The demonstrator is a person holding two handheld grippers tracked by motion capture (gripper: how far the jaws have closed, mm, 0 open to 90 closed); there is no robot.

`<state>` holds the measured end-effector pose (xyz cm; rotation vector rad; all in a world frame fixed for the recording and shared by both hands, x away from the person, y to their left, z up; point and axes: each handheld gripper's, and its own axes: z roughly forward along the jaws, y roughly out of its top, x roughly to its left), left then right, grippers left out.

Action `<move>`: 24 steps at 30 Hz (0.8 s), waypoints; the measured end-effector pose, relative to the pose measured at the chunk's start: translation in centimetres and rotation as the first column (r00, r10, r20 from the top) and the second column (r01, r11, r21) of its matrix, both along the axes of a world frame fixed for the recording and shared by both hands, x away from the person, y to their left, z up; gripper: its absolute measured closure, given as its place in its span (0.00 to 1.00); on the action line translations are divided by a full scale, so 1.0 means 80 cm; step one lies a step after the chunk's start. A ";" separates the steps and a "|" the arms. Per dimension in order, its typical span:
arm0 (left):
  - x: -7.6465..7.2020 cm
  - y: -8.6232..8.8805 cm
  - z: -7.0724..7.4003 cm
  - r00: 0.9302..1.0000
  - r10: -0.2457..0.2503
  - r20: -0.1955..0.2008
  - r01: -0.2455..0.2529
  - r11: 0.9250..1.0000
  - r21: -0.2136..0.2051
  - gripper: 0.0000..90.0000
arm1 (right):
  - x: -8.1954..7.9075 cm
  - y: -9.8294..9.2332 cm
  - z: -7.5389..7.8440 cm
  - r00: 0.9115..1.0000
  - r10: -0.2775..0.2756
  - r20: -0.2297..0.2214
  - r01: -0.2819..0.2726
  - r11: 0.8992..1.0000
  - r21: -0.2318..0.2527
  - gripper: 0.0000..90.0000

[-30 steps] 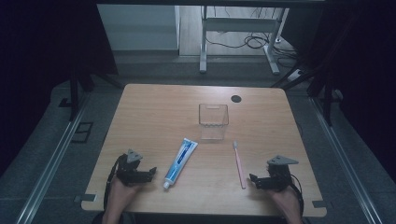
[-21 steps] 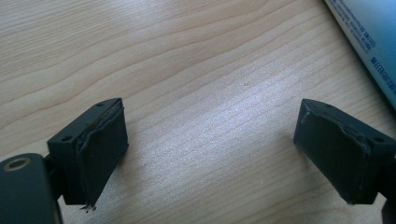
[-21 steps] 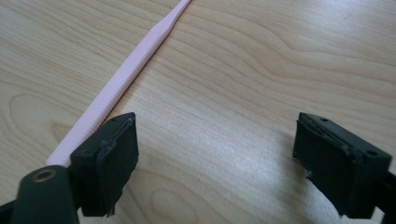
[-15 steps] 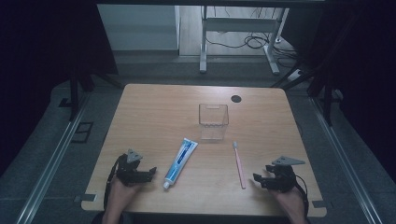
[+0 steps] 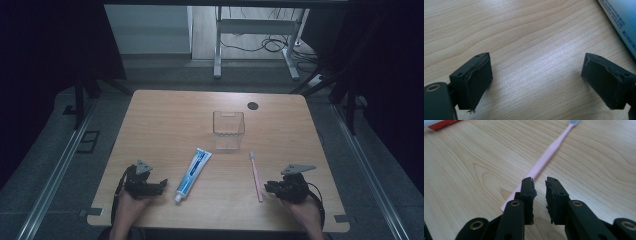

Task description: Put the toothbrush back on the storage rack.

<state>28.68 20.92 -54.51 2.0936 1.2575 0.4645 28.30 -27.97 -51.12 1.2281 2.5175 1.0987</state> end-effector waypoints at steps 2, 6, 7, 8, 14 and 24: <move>0.000 0.000 0.000 1.000 0.000 0.000 0.000 1.000 0.000 0.11 | 0.002 0.007 0.001 1.000 0.013 -0.004 -0.013 1.000 -0.004 0.84; 0.000 0.000 0.000 1.000 0.000 0.000 0.000 1.000 0.000 0.11 | 0.007 0.018 0.002 0.999 0.038 -0.007 -0.038 0.999 -0.009 0.84; 0.000 0.000 0.000 1.000 0.000 0.000 0.000 1.000 0.000 0.11 | 0.008 0.020 0.002 0.999 0.042 -0.006 -0.042 0.999 -0.011 0.84; 0.000 0.000 0.000 1.000 0.000 0.000 0.000 1.000 0.000 0.11 | 0.009 0.023 0.002 0.999 0.047 -0.010 -0.047 0.999 -0.010 0.84; 0.000 0.000 0.000 1.000 -0.001 -0.001 0.001 1.000 0.000 0.11 | 0.010 0.030 0.000 0.998 0.061 -0.016 -0.062 0.998 -0.008 0.84; 0.000 0.000 0.000 1.000 0.000 0.000 0.000 1.000 0.000 0.11 | 0.009 0.037 -0.007 0.997 0.074 -0.022 -0.075 0.997 -0.012 0.84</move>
